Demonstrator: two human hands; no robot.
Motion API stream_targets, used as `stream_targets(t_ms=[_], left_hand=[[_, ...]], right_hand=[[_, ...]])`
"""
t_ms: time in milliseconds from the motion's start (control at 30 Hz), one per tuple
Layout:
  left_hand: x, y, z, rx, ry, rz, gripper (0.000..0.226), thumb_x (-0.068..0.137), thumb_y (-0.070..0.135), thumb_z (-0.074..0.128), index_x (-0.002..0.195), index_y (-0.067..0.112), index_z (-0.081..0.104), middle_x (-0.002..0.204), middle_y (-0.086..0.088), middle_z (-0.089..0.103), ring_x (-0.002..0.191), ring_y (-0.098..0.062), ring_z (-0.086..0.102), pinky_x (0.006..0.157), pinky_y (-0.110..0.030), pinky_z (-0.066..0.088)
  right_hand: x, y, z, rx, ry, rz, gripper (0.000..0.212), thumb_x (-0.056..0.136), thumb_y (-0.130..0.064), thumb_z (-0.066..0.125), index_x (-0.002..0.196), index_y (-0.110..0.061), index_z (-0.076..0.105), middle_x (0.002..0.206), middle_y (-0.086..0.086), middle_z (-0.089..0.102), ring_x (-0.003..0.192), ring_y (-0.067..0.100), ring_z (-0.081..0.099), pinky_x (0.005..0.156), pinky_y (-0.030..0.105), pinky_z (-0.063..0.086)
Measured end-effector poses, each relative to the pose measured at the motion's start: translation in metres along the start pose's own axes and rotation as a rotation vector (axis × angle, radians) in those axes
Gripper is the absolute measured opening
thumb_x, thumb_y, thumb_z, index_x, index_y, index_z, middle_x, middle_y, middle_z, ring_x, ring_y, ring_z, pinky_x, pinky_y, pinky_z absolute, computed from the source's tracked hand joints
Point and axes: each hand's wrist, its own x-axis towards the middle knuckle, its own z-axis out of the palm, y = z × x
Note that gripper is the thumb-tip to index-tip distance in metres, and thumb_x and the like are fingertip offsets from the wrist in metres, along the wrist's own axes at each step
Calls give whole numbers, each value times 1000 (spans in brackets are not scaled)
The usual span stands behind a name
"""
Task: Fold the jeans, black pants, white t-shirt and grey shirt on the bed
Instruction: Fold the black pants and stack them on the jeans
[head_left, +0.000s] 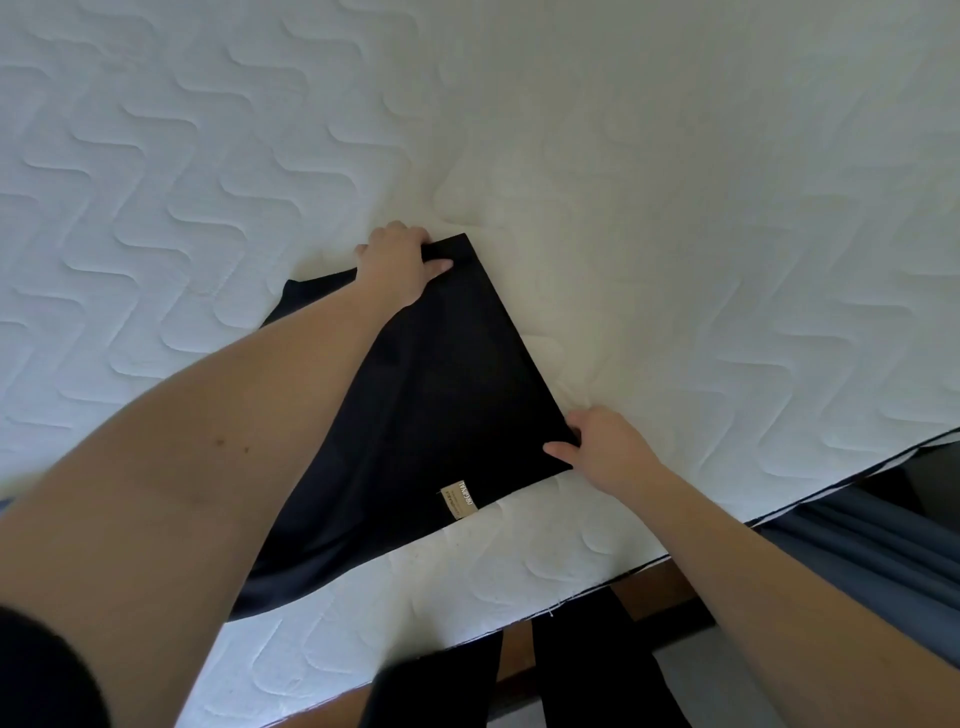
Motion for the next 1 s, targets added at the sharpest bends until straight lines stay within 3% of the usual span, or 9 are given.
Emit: stream_targets(t_ms=[67, 167, 233, 400, 600, 700, 800, 900, 1000], left_hand=[[-2, 0, 1, -43, 39, 29, 40, 98, 45, 48, 121, 13, 54, 117, -12, 58, 110, -33, 53, 92, -45, 37], [-4, 3, 4, -101, 95, 70, 33, 101, 41, 41, 116, 12, 50, 106, -9, 63, 99, -33, 57, 84, -41, 34], [-6, 8, 6, -111, 140, 103, 29, 102, 38, 40, 112, 13, 50, 100, -8, 63, 95, -32, 57, 81, -39, 32], [-9, 4, 3, -127, 233, 176, 30, 99, 38, 48, 120, 17, 49, 110, -5, 58, 103, -27, 52, 88, -40, 35], [-28, -68, -19, -172, 323, 51, 35, 98, 42, 48, 127, 21, 51, 120, -3, 57, 114, -26, 50, 96, -41, 35], [-43, -109, -21, -296, 137, -95, 47, 95, 46, 53, 133, 21, 47, 124, -4, 55, 116, -24, 50, 100, -41, 39], [-56, -131, -18, -504, -37, -183, 56, 87, 45, 67, 134, 20, 47, 119, 0, 54, 107, -17, 51, 92, -29, 39], [-57, -134, -14, -483, -53, -183, 40, 86, 31, 72, 122, 19, 59, 111, 2, 59, 98, -17, 53, 85, -27, 38], [-61, -127, -15, -573, 68, -146, 15, 87, 17, 69, 100, 23, 64, 94, 6, 63, 90, -17, 58, 77, -22, 40]], right_hand=[[-5, 5, 3, 11, 13, 26, 34, 95, -39, 59, 109, -9, 61, 77, -5, 54, 70, 13, 54, 56, 23, 38], [-11, 17, 4, 60, -35, 84, 31, 97, -38, 55, 106, -8, 56, 87, 7, 66, 77, 22, 65, 64, 30, 47], [-14, 26, 4, 106, -18, 119, 28, 98, -35, 55, 106, -8, 55, 84, 11, 69, 72, 22, 67, 60, 27, 46], [-20, 36, 5, 3, 252, 49, 28, 94, -45, 57, 101, -18, 57, 74, -11, 59, 66, 8, 58, 59, 28, 45], [23, -14, -27, -28, 492, -143, 34, 97, -37, 52, 124, -17, 54, 107, -1, 59, 101, 22, 57, 88, 35, 45], [63, -62, -50, -98, 500, -240, 46, 97, -36, 53, 139, -18, 46, 131, 5, 55, 120, 28, 50, 99, 41, 38], [103, -110, -67, -253, 497, -361, 57, 97, -38, 54, 148, -21, 34, 146, 5, 44, 134, 29, 38, 107, 44, 31], [133, -145, -72, -442, 412, -447, 68, 95, -39, 57, 152, -24, 23, 154, 2, 33, 143, 29, 25, 113, 46, 20], [152, -166, -75, -676, 327, -437, 70, 91, -40, 64, 149, -26, 28, 147, 5, 42, 138, 31, 32, 110, 48, 20]])
